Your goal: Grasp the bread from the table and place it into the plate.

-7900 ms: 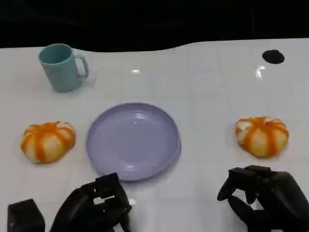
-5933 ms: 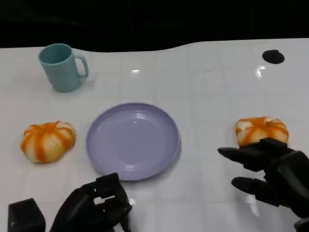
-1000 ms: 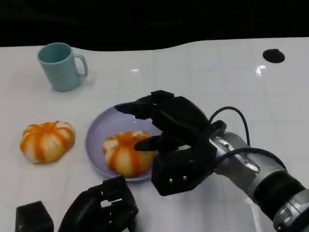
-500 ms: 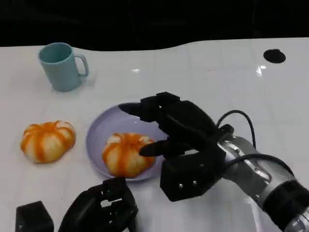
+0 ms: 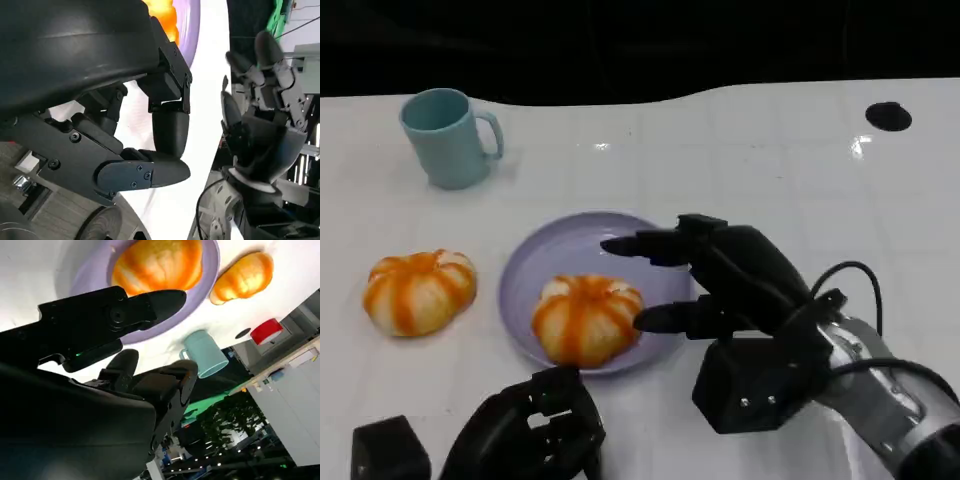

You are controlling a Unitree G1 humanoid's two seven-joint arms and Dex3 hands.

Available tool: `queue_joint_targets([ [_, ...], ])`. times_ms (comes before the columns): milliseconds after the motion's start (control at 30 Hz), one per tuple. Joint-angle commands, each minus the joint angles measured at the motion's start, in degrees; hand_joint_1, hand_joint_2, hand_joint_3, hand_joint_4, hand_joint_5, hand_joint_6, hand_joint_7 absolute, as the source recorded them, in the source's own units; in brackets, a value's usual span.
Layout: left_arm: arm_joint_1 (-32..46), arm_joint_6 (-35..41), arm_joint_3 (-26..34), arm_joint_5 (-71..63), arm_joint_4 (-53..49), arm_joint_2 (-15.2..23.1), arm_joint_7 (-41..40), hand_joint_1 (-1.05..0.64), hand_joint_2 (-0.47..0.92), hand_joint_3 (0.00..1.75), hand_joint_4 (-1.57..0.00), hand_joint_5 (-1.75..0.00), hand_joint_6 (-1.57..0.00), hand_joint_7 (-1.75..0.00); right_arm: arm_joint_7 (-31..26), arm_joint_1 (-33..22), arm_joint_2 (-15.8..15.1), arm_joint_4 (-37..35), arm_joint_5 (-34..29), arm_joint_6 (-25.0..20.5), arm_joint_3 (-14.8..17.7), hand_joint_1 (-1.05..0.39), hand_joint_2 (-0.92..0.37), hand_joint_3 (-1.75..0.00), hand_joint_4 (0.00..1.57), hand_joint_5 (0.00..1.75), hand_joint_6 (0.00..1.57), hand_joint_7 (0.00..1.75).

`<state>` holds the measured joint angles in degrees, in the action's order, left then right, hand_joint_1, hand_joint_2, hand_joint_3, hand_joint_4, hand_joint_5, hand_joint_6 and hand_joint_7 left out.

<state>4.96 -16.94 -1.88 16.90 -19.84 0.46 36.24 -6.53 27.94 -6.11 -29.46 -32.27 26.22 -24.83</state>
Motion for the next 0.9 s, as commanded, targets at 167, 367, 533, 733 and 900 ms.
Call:
queue_joint_targets([
  [167, -0.4, -0.5, 0.5, -0.2, -0.7, 0.5, -0.2, -0.60, 0.67, 0.66, -0.79, -1.75, -0.73, -1.47, -1.0, -5.6, -1.6, 1.9, 6.5, 5.0, 5.8, -0.26, -0.92, -0.05, 0.54, 1.27, 0.62, 0.84],
  [367, -0.6, 0.0, 0.5, 0.3, -0.8, 0.7, 0.3, -0.59, 0.68, 0.65, -0.78, -1.75, -0.74, -1.46, -1.0, -9.2, -2.5, 4.1, 9.1, 6.9, 9.1, -0.15, -0.55, -0.92, 0.61, 1.47, 0.49, 1.28],
  [533, -0.7, -0.3, 0.5, 0.1, -0.9, 0.7, 0.3, -0.59, 0.68, 0.64, -0.78, -1.75, -0.74, -1.45, 1.0, -11.5, -3.6, 5.1, 12.7, 9.0, 11.4, -0.07, -0.55, -1.10, 0.67, 1.68, 0.59, 1.42],
  [733, -0.8, -0.4, 0.4, 0.0, -1.0, 0.6, 0.1, -0.59, 0.69, 0.63, -0.78, -1.75, -0.74, -1.44, 1.6, -15.0, -5.2, 8.4, 12.9, 8.6, 13.7, -0.12, -0.54, -1.07, 0.73, 1.74, 0.64, 1.43],
  [900, -0.8, -0.6, 0.4, 0.0, -1.0, 0.6, 0.1, -0.59, 0.69, 0.63, -0.78, -1.75, -0.74, -1.44, 3.2, -19.0, -6.0, 12.1, 13.8, 7.6, 15.1, -0.13, -0.55, -1.05, 0.72, 1.75, 0.62, 1.44],
])
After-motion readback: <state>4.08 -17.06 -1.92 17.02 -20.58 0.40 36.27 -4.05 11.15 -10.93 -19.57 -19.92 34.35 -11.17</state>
